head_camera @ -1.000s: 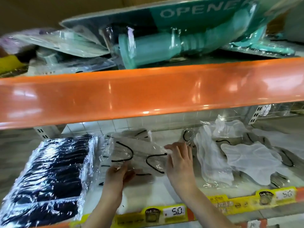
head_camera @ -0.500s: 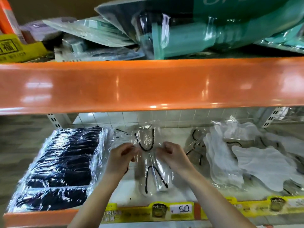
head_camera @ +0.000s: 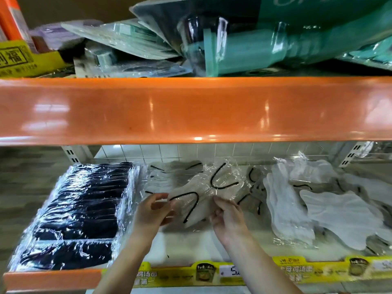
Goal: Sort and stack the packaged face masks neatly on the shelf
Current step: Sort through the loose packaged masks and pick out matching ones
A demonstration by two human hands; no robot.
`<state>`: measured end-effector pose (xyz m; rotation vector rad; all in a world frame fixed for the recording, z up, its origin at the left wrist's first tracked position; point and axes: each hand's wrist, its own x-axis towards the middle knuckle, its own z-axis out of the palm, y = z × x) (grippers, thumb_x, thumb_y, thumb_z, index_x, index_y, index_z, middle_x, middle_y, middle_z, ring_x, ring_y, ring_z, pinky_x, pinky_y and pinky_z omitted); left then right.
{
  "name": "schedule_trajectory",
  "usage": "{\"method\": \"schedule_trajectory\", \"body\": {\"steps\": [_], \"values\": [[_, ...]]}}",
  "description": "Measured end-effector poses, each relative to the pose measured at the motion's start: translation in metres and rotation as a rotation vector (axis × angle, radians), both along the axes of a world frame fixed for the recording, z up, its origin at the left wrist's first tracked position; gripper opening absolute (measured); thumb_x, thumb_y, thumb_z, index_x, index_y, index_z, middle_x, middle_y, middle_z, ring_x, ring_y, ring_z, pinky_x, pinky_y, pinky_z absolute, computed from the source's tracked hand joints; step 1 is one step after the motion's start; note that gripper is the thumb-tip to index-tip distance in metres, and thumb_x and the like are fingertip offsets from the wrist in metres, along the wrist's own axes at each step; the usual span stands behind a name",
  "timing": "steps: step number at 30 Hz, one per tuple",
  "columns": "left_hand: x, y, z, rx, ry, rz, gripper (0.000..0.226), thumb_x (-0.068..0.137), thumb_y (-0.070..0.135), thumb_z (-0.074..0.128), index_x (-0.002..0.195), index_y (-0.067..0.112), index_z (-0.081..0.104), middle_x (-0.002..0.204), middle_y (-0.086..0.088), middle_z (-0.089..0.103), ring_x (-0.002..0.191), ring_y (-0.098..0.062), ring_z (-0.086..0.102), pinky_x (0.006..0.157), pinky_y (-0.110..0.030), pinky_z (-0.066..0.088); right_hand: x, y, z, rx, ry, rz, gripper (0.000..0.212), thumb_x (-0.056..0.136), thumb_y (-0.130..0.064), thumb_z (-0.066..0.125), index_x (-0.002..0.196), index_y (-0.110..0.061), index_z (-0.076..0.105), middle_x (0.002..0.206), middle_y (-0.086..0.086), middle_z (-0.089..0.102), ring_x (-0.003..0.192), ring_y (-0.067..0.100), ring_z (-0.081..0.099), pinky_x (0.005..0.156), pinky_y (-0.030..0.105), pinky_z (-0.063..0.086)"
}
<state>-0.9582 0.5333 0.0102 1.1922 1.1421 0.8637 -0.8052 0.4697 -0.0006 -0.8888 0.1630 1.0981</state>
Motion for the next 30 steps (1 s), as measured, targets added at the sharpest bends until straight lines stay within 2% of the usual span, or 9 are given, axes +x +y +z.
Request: {"method": "schedule_trajectory", "body": {"steps": [4, 8, 11, 13, 17, 19, 22, 25, 30], "values": [[-0.003, 0.002, -0.002, -0.022, 0.003, 0.041, 0.018, 0.086, -0.005, 0.063, 0.091, 0.013, 0.061, 0.071, -0.006, 0.06, 0.059, -0.016, 0.053, 0.049, -0.022, 0.046, -0.009, -0.004, -0.005, -0.019, -0.201, 0.136, 0.024, 0.088, 0.014, 0.051, 0.078, -0.008, 0.054, 0.072, 0.014, 0.063, 0.062, 0.019, 0.062, 0.057, 0.028, 0.051], [-0.014, 0.023, 0.004, 0.131, 0.16, 0.071, 0.025, 0.087, -0.007, 0.06, 0.086, 0.018, 0.061, 0.073, -0.007, 0.061, 0.062, -0.018, 0.053, 0.05, -0.023, 0.046, -0.002, -0.014, -0.017, -0.266, -1.146, 0.031, 0.039, 0.087, 0.005, 0.057, 0.118, -0.016, 0.048, 0.114, 0.002, 0.05, 0.101, 0.011, 0.051, 0.085, 0.017, 0.044], [-0.026, 0.037, 0.014, 0.109, 0.177, -0.037, 0.023, 0.091, -0.008, 0.053, 0.092, 0.014, 0.061, 0.073, -0.011, 0.058, 0.059, -0.018, 0.052, 0.044, -0.018, 0.046, 0.015, -0.021, -0.03, -0.294, -2.072, 0.022, 0.054, 0.082, -0.002, 0.061, 0.134, -0.009, 0.047, 0.135, 0.008, 0.045, 0.128, 0.022, 0.04, 0.108, 0.037, 0.033], [-0.033, 0.042, 0.017, 0.071, 0.227, -0.164, 0.019, 0.093, -0.005, 0.052, 0.101, 0.009, 0.06, 0.072, -0.014, 0.055, 0.058, -0.017, 0.05, 0.039, -0.014, 0.039, 0.019, -0.021, -0.04, -0.273, -2.454, 0.19, 0.058, 0.074, -0.006, 0.065, 0.131, -0.013, 0.054, 0.137, 0.008, 0.049, 0.131, 0.025, 0.043, 0.111, 0.048, 0.031], [-0.034, 0.043, 0.015, 0.204, 0.407, -0.282, 0.022, 0.092, -0.001, 0.055, 0.109, 0.014, 0.058, 0.088, -0.009, 0.058, 0.059, -0.006, 0.054, 0.048, -0.014, 0.039, 0.012, -0.024, -0.041, -0.155, -2.512, 0.25, 0.046, 0.069, -0.009, 0.051, 0.109, -0.022, 0.069, 0.112, -0.005, 0.067, 0.104, 0.014, 0.063, 0.103, 0.041, 0.042], [-0.032, 0.039, 0.007, 0.371, 0.584, -0.241, 0.03, 0.091, 0.005, 0.058, 0.12, 0.012, 0.055, 0.104, -0.009, 0.06, 0.08, -0.014, 0.06, 0.068, -0.02, 0.046, 0.01, -0.024, -0.041, -0.141, -2.444, 0.348, 0.048, 0.058, -0.007, 0.068, 0.102, -0.024, 0.072, 0.102, -0.009, 0.069, 0.092, 0.01, 0.066, 0.093, 0.03, 0.049], [-0.029, 0.025, -0.007, 0.788, 1.096, -0.195, 0.043, 0.088, 0.016, 0.06, 0.13, 0.016, 0.05, 0.127, -0.01, 0.055, 0.12, -0.032, 0.049, 0.099, -0.043, 0.04, 0.006, -0.024, -0.046, -0.185, -2.383, 0.463, 0.059, 0.042, -0.013, 0.083, 0.099, -0.026, 0.073, 0.1, -0.01, 0.069, 0.088, 0.01, 0.067, 0.079, 0.021, 0.052], [-0.021, 0.0, -0.022, 1.004, 1.15, -0.275, 0.041, 0.079, 0.043, 0.048, 0.112, 0.02, 0.054, 0.111, -0.006, 0.067, 0.11, -0.033, 0.061, 0.088, -0.052, 0.049, 0.0, -0.021, -0.047, -0.228, -2.408, 0.464, 0.061, 0.035, -0.021, 0.085, 0.095, -0.027, 0.074, 0.099, -0.009, 0.07, 0.086, 0.01, 0.068, 0.074, 0.02, 0.053], [-0.017, -0.012, -0.047, 0.881, 1.238, -0.473, 0.07, 0.089, 0.068, 0.022, 0.115, 0.018, 0.062, 0.113, -0.008, 0.069, 0.105, -0.031, 0.066, 0.083, -0.043, 0.053, -0.008, -0.018, -0.049, -0.307, -2.389, 0.429, 0.056, 0.033, -0.025, 0.084, 0.088, -0.027, 0.074, 0.094, -0.008, 0.071, 0.084, 0.012, 0.069, 0.067, 0.021, 0.053]]}}
